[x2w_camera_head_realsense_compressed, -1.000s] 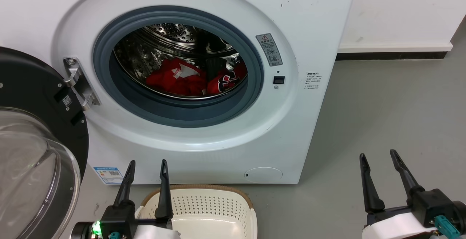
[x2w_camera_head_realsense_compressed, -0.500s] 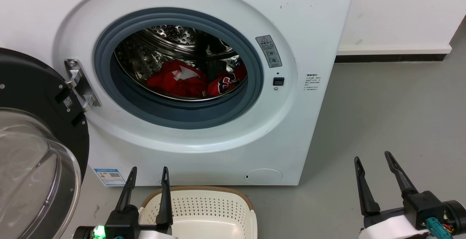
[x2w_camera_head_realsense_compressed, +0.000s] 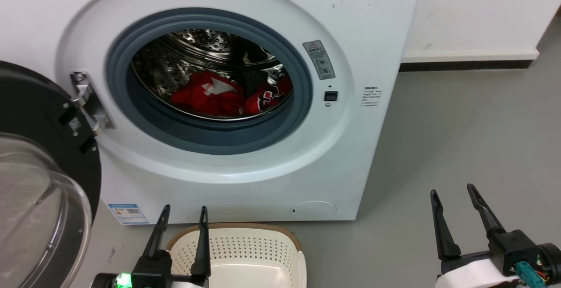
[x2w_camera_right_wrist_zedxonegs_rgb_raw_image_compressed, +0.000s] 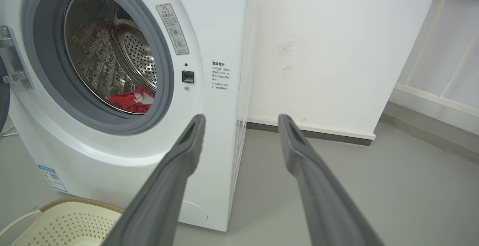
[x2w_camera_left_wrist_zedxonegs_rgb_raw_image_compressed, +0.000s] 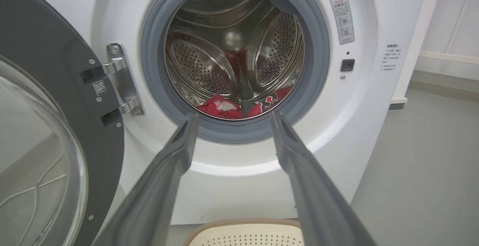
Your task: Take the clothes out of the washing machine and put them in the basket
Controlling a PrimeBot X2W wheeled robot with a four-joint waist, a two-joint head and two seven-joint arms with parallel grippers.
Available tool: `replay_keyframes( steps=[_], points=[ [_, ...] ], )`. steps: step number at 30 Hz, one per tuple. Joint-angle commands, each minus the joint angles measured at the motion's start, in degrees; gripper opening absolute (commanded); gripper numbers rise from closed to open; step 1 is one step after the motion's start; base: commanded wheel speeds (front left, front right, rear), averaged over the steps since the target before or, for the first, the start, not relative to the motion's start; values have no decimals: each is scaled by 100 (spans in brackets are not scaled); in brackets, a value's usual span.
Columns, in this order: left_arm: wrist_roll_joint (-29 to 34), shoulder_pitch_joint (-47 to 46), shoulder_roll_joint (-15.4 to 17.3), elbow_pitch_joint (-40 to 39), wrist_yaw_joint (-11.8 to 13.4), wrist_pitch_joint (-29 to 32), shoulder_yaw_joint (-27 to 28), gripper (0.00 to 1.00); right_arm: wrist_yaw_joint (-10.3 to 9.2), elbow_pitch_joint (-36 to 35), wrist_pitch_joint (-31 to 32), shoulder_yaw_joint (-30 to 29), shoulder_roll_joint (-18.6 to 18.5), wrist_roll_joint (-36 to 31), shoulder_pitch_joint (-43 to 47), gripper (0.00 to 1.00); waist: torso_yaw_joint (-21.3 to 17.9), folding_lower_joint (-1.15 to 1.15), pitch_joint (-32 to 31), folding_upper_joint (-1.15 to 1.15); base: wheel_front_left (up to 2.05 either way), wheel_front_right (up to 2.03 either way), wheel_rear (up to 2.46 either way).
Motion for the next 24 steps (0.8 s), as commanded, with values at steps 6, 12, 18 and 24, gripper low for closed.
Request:
replay_keyframes(
  steps=[6, 12, 18, 24],
  points=[
    [-21, -152, 178, 128, -247, -16, 219, 100, -4, 86, -11, -52, -9, 3, -236, 100, -515, 0, 408, 0, 0, 0, 0],
    [-17, -989, 603, 420, -588, -15, 474, 100, -4, -34, -11, -71, -4, 232, -580, 100, -1032, 0, 1330, 0, 0, 0, 0],
    [-180, -2199, 1179, 1295, -869, -16, 656, 100, -4, -113, -11, 2, -2, 406, -838, 100, -1351, 0, 2110, 0, 0, 0, 0],
    [-211, -4310, 1955, 2482, -1006, 575, 540, 100, -4, -248, -11, 47, 0, 677, -1164, 100, -1553, 0, 3018, 0, 0, 0, 0]
  ],
)
